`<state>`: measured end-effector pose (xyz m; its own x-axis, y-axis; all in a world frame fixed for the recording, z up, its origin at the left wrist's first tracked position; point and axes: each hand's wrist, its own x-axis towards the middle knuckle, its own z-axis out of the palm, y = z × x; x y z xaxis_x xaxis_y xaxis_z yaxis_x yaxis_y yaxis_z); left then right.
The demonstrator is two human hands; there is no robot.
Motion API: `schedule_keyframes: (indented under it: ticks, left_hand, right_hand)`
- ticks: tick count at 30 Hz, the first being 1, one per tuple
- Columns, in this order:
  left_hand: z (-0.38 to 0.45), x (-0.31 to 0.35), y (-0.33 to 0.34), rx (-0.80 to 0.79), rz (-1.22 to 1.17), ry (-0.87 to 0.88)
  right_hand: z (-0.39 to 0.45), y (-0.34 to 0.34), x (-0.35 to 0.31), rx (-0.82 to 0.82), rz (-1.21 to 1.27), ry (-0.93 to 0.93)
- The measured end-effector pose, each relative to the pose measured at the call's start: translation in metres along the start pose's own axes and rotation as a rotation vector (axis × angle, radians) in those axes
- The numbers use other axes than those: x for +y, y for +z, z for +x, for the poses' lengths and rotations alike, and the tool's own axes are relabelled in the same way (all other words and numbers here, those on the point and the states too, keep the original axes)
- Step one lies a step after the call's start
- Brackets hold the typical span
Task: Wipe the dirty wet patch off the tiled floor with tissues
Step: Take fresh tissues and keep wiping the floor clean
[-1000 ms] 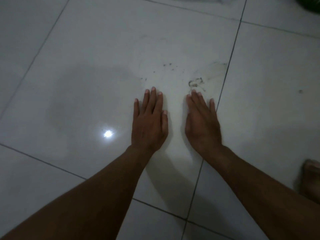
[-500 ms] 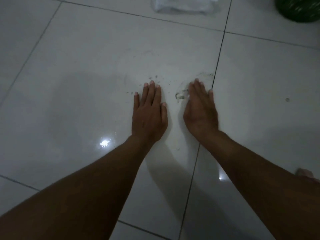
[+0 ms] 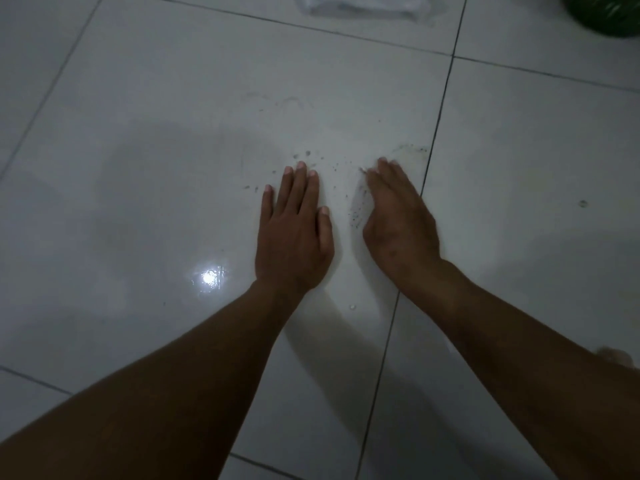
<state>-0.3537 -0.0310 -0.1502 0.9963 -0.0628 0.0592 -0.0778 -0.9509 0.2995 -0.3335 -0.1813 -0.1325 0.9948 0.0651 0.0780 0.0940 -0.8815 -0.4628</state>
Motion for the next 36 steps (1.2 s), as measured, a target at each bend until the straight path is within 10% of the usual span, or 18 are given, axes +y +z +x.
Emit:
schedule_keyframes:
  ticks: [7,13,20,27,36]
  left_hand:
    - [-0.002,-0.001,0.000,0.027,-0.010,0.024]
    - [-0.001,-0.002,0.001,0.007,-0.010,0.012]
    - [-0.019,-0.008,-0.006,-0.038,-0.045,0.050]
    - [-0.073,-0.016,-0.013,-0.085,-0.061,0.086]
    - [-0.089,-0.016,-0.014,-0.082,-0.033,0.096]
  right_hand:
    - [-0.036,0.013,0.019,-0.015,0.075,-0.375]
    - [-0.017,0.014,0.005,0.041,0.082,-0.060]
    - [-0.065,0.003,0.008,-0.147,0.115,-0.433]
    - [-0.060,0.004,-0.002,-0.026,0.098,-0.111]
    - [-0.102,-0.018,0.011,-0.328,0.148,-0.472]
